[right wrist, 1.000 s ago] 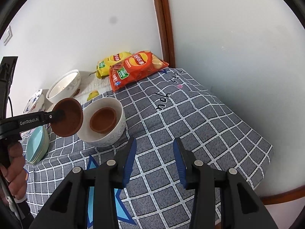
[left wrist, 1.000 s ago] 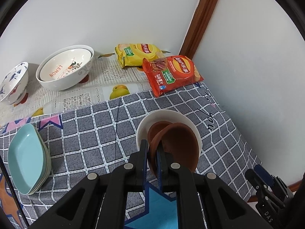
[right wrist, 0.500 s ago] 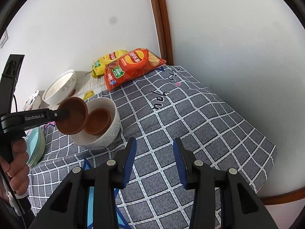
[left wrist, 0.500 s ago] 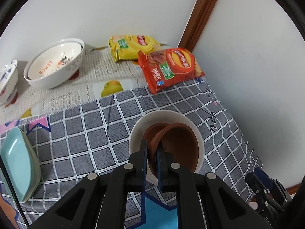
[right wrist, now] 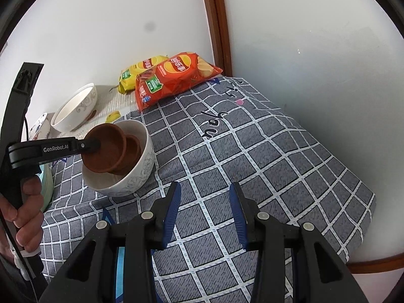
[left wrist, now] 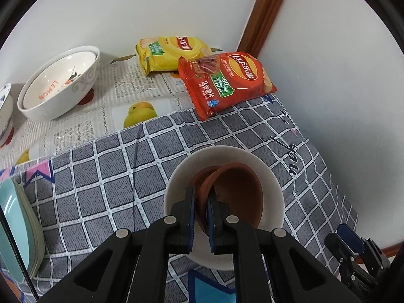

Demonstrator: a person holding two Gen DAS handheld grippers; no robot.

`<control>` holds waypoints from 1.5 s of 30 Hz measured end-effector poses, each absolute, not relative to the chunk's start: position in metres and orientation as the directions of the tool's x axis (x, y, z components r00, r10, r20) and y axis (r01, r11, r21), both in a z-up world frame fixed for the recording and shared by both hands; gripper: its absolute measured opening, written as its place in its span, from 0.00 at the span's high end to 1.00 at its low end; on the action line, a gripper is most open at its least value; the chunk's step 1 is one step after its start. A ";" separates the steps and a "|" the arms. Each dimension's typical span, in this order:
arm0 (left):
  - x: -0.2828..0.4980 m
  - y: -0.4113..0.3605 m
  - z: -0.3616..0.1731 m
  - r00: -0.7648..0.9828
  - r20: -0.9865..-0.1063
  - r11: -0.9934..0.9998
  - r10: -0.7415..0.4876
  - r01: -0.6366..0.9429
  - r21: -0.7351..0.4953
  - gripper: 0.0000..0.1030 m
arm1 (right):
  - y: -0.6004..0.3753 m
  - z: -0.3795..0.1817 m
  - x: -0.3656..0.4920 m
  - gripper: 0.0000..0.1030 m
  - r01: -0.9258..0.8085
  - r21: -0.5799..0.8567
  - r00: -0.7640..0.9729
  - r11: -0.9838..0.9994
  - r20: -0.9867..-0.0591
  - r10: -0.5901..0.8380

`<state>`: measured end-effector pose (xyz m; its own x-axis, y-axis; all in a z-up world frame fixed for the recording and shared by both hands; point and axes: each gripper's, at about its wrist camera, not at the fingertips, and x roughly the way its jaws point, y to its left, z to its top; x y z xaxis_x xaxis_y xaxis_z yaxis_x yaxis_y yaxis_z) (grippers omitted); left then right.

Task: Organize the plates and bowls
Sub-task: 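Lower the left gripper's brown bowl into the white bowl onto the other, then open the left gripper and move it to the white bowl rim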

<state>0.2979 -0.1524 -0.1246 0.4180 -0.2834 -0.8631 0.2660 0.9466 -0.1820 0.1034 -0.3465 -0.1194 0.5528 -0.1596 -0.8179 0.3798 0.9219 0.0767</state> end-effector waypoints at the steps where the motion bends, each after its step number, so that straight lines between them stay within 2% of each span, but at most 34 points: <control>1: 0.298 -0.153 -0.125 0.419 -0.863 0.946 -0.283 0.269 -0.180 0.92 | -0.347 -0.121 0.105 0.62 0.379 0.077 0.551 0.922 -0.820 -0.158; 34: 0.312 -0.150 -0.145 0.397 -0.857 0.937 -0.329 0.249 -0.245 0.91 | -0.347 -0.137 0.118 0.62 0.363 0.078 0.518 0.928 -0.845 -0.132; 45: 0.308 -0.152 -0.145 0.390 -0.865 0.940 -0.317 0.252 -0.231 0.90 | -0.338 -0.131 0.114 0.62 0.339 0.067 0.526 0.939 -0.840 -0.130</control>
<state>0.3079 -0.1519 -0.1454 0.3897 -0.3171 -0.8647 0.2521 0.9397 -0.2310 0.1136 -0.3383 -0.1310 0.5263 -0.1302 -0.8403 0.3386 0.9386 0.0667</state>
